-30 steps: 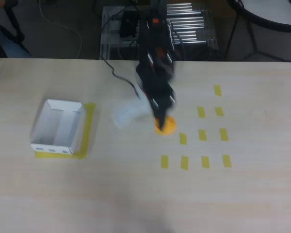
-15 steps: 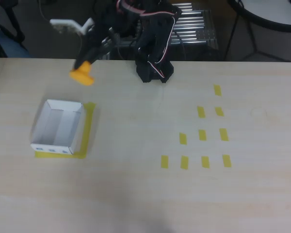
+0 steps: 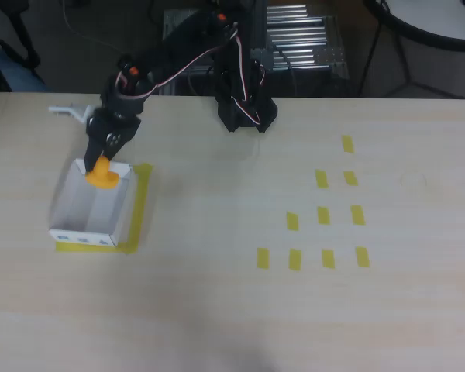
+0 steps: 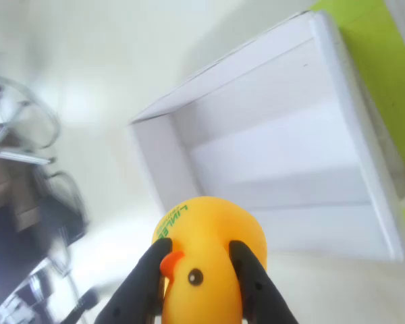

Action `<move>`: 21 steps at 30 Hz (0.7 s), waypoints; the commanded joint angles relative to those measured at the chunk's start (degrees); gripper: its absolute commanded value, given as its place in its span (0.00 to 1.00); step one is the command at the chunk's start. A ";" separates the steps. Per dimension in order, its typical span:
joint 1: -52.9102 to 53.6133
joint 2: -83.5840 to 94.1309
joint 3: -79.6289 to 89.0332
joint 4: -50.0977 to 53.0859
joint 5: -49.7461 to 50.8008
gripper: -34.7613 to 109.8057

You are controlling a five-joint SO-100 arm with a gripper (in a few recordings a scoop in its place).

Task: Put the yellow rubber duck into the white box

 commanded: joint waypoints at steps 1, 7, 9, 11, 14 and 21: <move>1.05 -4.31 -10.20 0.53 -0.62 0.24; 2.90 -10.46 -14.68 1.05 -0.53 0.24; 3.60 -11.60 -14.85 0.00 -0.62 0.24; 3.87 -12.57 -14.50 -1.41 -0.88 0.24; 3.78 -13.71 -14.33 -2.46 -1.76 0.25; 3.43 -13.62 -11.95 -4.13 -2.20 0.41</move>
